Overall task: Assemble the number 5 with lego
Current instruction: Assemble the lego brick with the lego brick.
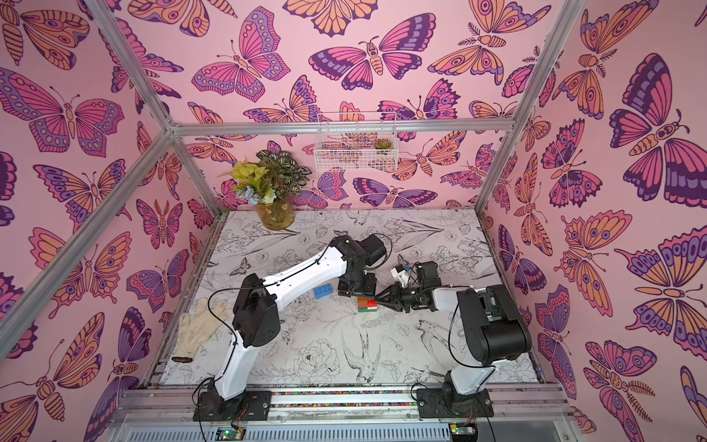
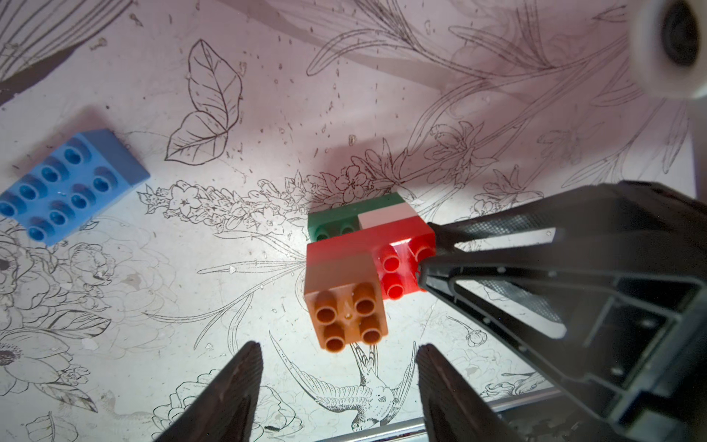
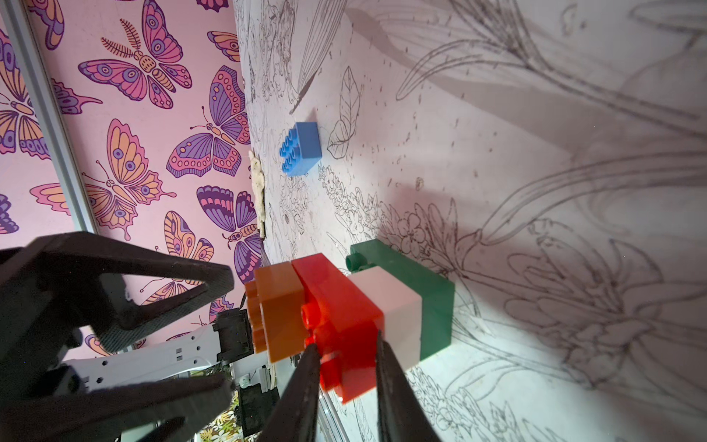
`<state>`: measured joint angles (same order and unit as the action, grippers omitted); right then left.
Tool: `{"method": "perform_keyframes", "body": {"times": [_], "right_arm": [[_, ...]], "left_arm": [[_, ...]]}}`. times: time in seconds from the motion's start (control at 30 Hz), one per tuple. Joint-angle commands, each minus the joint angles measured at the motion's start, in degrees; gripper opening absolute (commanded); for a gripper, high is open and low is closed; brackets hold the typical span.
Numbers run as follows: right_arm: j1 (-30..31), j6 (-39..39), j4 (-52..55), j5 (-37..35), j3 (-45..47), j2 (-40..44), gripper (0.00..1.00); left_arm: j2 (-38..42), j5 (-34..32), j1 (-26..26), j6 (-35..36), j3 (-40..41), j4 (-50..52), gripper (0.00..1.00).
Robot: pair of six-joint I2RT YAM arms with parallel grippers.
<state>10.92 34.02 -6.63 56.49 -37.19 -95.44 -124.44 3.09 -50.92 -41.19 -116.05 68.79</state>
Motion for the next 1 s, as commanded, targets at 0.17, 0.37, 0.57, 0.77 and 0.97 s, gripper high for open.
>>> {"method": "perform_keyframes", "body": {"times": [0.17,0.37,0.57,0.77,0.97], "right_arm": [[1.0,-2.0,6.4,-5.0,0.8,-1.4,0.26],[1.0,-2.0,6.4,-5.0,0.9,-1.7,0.26],[1.0,-2.0,6.4,-5.0,1.0,-1.8,0.26],[1.0,-2.0,6.1,-5.0,1.0,-1.9,0.26],[1.0,-2.2,6.4,-4.9,1.0,-2.0,0.26]], "left_arm": [[3.0,-1.2,1.5,0.0,4.5,0.4,0.63],[1.7,-0.4,1.6,-0.1,4.9,-1.0,0.63],[0.9,0.5,1.6,0.0,4.9,-1.7,0.63],[0.2,0.4,1.6,-0.2,6.1,-2.1,0.62],[-0.9,1.0,1.5,-0.1,7.0,-2.9,0.62]]}}
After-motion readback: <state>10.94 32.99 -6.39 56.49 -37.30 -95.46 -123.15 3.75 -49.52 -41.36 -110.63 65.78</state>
